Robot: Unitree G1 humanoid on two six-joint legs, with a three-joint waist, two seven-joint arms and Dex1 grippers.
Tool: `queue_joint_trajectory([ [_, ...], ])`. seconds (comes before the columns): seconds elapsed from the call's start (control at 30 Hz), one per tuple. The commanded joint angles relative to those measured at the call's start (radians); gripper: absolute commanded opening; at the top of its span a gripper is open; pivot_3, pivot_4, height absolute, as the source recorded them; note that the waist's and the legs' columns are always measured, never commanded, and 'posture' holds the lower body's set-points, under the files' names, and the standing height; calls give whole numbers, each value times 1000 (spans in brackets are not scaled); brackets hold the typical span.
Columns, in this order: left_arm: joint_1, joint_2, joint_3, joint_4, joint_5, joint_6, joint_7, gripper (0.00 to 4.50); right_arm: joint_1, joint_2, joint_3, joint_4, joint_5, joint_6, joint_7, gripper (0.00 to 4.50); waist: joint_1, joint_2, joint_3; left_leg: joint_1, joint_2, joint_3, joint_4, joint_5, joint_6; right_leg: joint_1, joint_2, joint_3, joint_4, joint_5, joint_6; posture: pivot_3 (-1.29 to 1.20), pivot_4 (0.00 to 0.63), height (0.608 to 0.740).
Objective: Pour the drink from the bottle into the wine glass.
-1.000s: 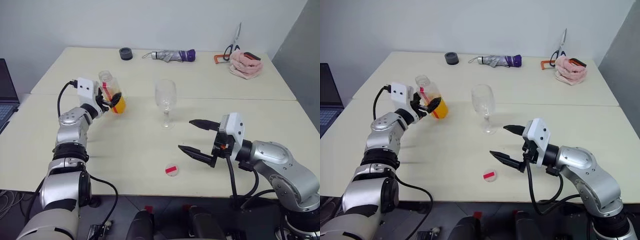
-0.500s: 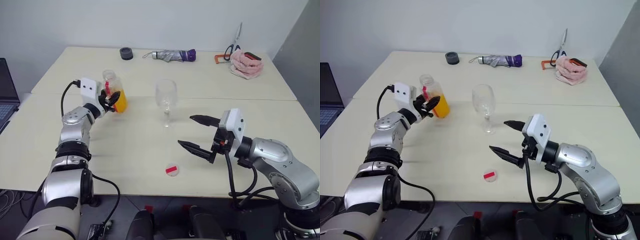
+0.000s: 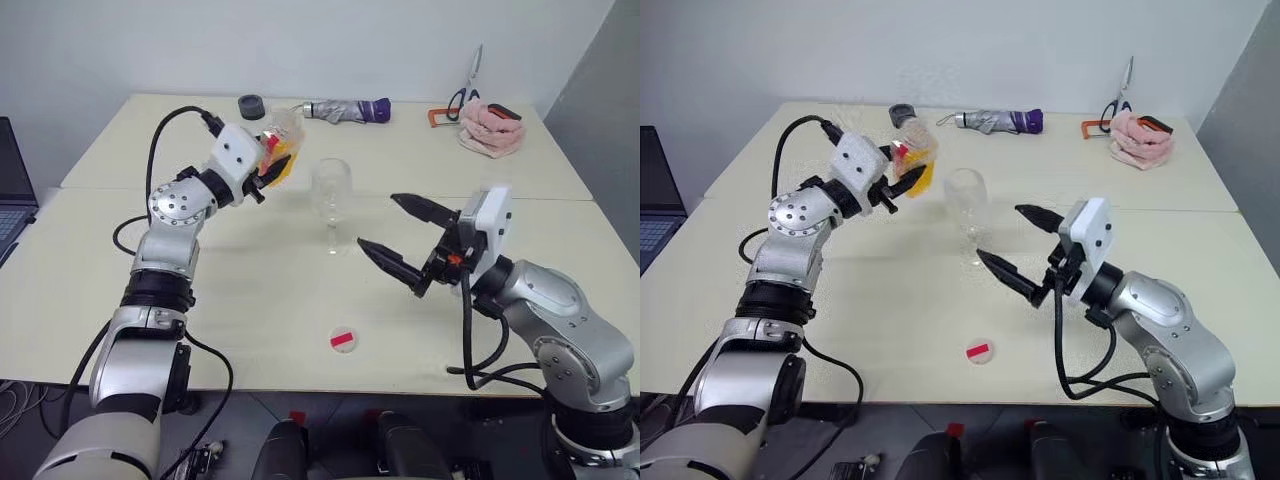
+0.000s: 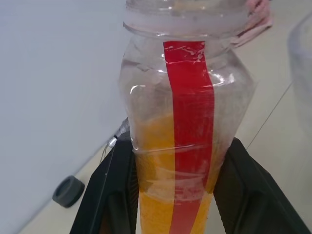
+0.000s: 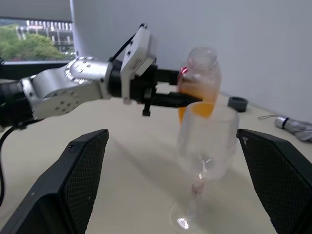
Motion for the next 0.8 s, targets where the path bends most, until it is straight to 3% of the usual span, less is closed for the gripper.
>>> queue_joint_trajectory([
  [0.03, -63, 30, -16, 13, 58, -117, 39, 1681, -17, 2, -13, -40, 17, 30, -45, 4500, 1, 0, 0, 0, 0, 0, 0, 0, 0, 0, 0, 0, 0, 0, 0, 0, 150, 740],
  [0.3, -136, 43, -64, 143, 158, -284, 102, 1681, 12, -37, -4, -12, -67, -62, -11, 4500, 1, 0, 0, 0, -1, 0, 0, 0, 0, 0, 0, 0, 0, 0, 0, 0, 150, 740],
  [0.8, -247, 81, -139, 326, 327, -503, 249, 1680, 99, -79, -50, -26, 5, -93, 81, 4500, 0, 0, 0, 0, -1, 1, 0, 0, 0, 0, 0, 0, 0, 0, 0, 0, 150, 740],
])
